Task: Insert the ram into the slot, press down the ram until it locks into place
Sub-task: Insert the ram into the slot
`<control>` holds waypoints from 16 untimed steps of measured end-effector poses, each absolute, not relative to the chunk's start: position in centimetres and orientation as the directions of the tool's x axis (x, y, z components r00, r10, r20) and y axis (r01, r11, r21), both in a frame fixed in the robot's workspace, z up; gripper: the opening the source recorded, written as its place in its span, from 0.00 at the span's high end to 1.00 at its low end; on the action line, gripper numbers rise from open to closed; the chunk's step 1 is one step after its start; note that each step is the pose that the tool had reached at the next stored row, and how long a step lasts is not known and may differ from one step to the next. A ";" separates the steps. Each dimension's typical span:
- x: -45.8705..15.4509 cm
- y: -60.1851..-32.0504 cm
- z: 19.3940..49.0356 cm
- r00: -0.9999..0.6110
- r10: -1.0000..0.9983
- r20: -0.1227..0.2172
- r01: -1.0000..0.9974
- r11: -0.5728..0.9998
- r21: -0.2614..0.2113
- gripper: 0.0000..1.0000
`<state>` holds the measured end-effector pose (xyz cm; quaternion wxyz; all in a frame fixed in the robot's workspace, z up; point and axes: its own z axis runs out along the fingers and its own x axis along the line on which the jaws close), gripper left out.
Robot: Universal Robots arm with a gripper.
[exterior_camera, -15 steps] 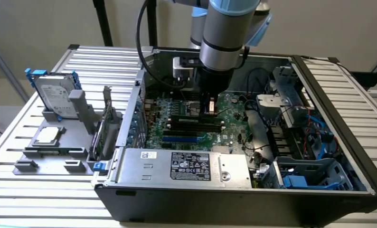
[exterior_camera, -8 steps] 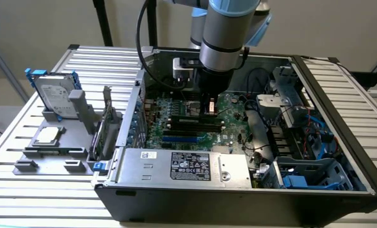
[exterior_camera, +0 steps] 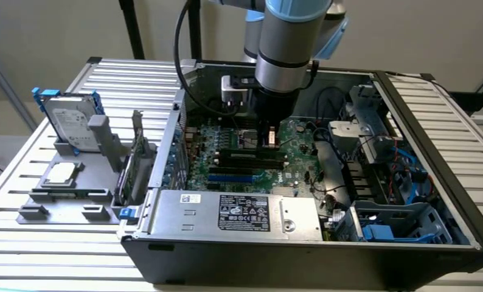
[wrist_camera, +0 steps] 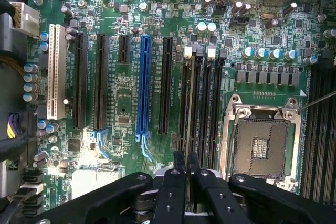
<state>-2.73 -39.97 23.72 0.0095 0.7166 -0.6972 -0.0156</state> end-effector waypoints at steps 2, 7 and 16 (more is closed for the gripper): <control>-2.8 -40.0 23.7 0.027 -1.000 -0.009 -0.999 -0.027 0.035 0.87; -2.8 -40.0 23.5 0.028 -1.000 -0.008 -0.999 -0.028 0.035 0.87; -2.9 -40.1 23.3 0.029 -1.000 -0.006 -0.999 -0.029 0.033 0.87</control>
